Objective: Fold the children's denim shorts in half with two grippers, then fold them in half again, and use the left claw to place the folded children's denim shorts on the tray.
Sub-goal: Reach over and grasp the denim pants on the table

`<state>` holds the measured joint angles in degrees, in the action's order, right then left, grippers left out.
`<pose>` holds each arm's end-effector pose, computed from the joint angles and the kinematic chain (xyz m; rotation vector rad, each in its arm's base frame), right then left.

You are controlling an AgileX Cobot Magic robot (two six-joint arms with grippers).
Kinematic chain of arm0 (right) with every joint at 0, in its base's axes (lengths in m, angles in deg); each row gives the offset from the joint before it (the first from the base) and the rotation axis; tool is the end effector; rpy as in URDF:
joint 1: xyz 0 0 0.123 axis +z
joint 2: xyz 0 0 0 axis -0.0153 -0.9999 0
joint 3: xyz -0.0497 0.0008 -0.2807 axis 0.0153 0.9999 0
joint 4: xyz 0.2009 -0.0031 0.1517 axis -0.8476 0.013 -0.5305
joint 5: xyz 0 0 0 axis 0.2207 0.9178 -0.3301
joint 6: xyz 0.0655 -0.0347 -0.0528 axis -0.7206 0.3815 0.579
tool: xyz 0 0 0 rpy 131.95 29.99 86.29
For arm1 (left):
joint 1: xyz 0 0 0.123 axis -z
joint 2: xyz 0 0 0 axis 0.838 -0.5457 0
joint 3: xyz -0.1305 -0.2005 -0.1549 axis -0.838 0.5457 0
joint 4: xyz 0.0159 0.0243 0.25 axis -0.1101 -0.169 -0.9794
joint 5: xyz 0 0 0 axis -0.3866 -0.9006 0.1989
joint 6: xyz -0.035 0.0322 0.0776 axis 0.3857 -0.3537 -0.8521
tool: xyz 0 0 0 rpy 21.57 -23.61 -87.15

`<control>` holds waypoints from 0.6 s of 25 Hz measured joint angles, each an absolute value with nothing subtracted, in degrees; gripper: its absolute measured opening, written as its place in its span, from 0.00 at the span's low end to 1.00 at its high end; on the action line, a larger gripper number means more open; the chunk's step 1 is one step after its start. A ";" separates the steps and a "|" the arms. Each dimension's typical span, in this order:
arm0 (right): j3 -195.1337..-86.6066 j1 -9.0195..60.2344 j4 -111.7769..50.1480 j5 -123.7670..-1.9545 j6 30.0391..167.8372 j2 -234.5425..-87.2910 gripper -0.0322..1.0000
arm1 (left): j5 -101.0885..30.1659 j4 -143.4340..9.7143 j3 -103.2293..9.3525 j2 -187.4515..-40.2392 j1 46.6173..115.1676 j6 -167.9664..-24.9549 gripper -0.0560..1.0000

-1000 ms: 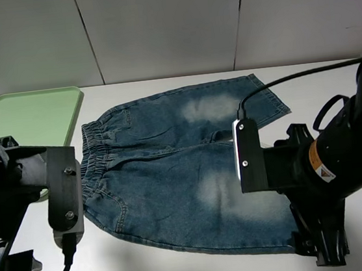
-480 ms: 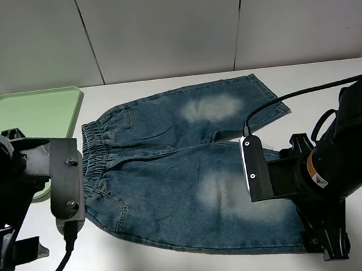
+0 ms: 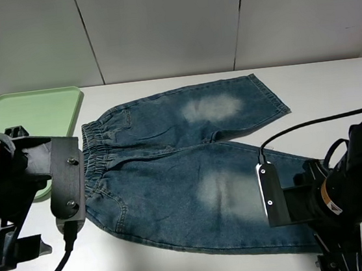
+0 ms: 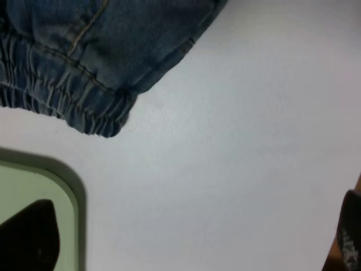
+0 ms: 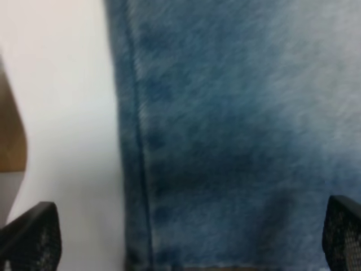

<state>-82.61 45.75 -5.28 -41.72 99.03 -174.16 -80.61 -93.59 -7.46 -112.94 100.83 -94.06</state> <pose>0.1297 0.1095 0.1124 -2.0556 2.3204 -0.2359 0.1595 -0.1318 0.2222 1.9042 2.1505 0.2387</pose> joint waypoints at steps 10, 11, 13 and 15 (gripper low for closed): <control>-82.10 45.38 -0.07 -45.05 97.08 -175.24 0.71 | -79.94 -93.59 -7.46 -112.94 100.82 -94.50 0.98; -82.10 44.88 0.15 -45.10 97.02 -175.97 0.71 | -79.75 -93.59 -7.46 -112.94 100.82 -94.61 0.98; -82.10 44.41 0.35 -45.21 96.68 -177.29 0.71 | -79.63 -93.59 -7.46 -112.94 100.82 -94.67 0.98; -82.10 44.41 0.34 -45.75 96.64 -178.07 0.71 | -79.52 -93.59 -7.46 -112.94 100.82 -94.93 0.98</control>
<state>-82.10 44.41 0.34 -45.75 96.64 -178.07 -79.52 -93.59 -7.46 -112.94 100.82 -94.93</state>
